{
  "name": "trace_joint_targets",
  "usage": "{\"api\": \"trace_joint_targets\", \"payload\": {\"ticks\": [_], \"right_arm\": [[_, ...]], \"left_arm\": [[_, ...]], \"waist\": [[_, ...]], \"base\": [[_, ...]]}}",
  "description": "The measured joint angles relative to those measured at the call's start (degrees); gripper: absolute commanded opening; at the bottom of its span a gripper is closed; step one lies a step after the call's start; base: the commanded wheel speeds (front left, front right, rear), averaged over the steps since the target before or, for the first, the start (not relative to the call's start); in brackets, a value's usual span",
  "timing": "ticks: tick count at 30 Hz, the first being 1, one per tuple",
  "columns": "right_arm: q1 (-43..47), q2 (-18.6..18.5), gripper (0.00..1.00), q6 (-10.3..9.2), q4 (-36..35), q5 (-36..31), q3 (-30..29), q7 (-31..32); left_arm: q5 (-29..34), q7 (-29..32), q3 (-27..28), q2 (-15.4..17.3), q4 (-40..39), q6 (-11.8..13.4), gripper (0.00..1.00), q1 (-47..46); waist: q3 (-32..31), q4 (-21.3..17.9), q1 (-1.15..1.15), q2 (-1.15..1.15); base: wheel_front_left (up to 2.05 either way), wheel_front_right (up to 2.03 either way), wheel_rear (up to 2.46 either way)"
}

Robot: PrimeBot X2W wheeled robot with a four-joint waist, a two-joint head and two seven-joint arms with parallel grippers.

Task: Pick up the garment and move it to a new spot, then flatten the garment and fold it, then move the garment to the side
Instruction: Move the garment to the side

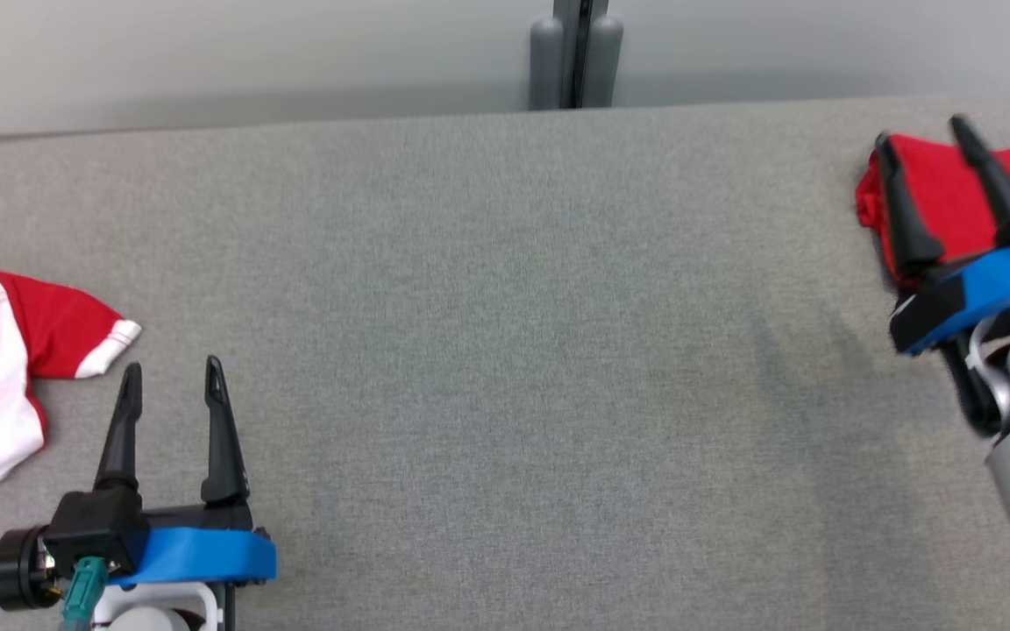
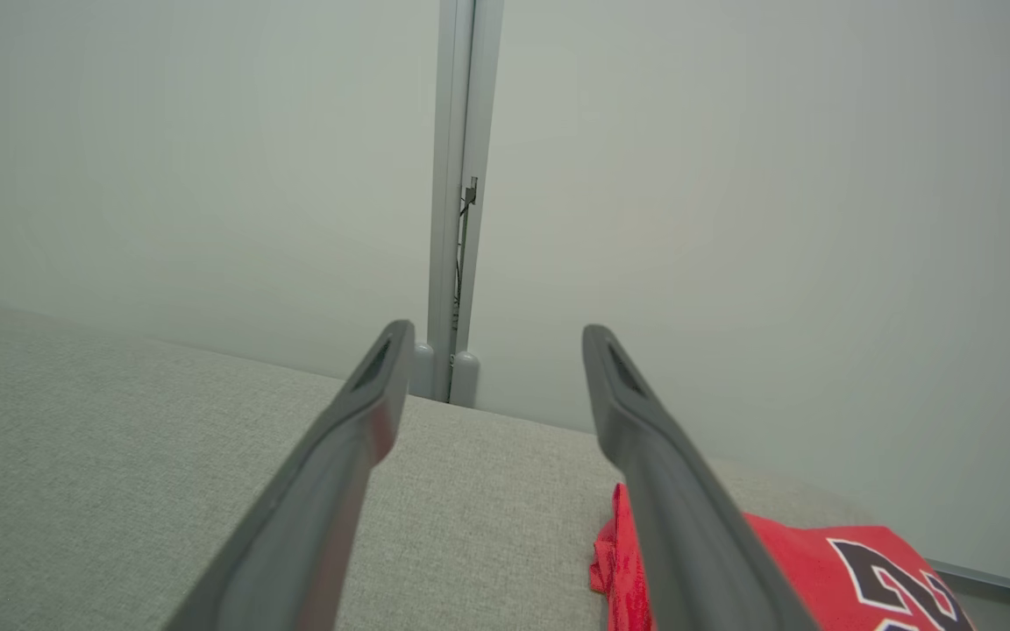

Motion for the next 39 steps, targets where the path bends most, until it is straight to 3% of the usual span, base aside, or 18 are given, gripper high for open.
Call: {"api": "trace_joint_targets", "payload": {"ticks": [8,14,29,39], "right_arm": [[11.59,3.39,1.0,0.0,-6.98,1.3,0.97,0.0],[19.08,5.58,1.0,0.0,-10.4,1.62,-2.36,-0.01],[33.24,15.66,1.0,-0.01,-20.52,-4.16,-10.39,0.78],[37.06,18.62,1.0,-0.01,-24.34,-7.05,-11.79,2.67]], "left_arm": [[-0.52,0.0,0.16,-0.49,2.09,0.25,1.0,3.8],[-0.8,-0.01,0.07,-0.69,2.75,0.29,1.0,5.45],[-0.78,0.0,-1.0,-0.86,4.01,-0.22,1.0,6.22],[-0.55,0.0,-1.12,-0.89,4.61,-0.52,1.0,5.72]], "waist": [[-7.11,-0.46,0.0,0.0],[-10.17,-0.28,0.0,0.0],[-11.22,2.36,0.01,0.0],[-11.38,3.26,0.02,0.0]], "base": [[0.0,0.0,0.0],[0.0,0.0,0.0],[0.0,0.0,0.0],[0.0,0.0,0.0]]}}
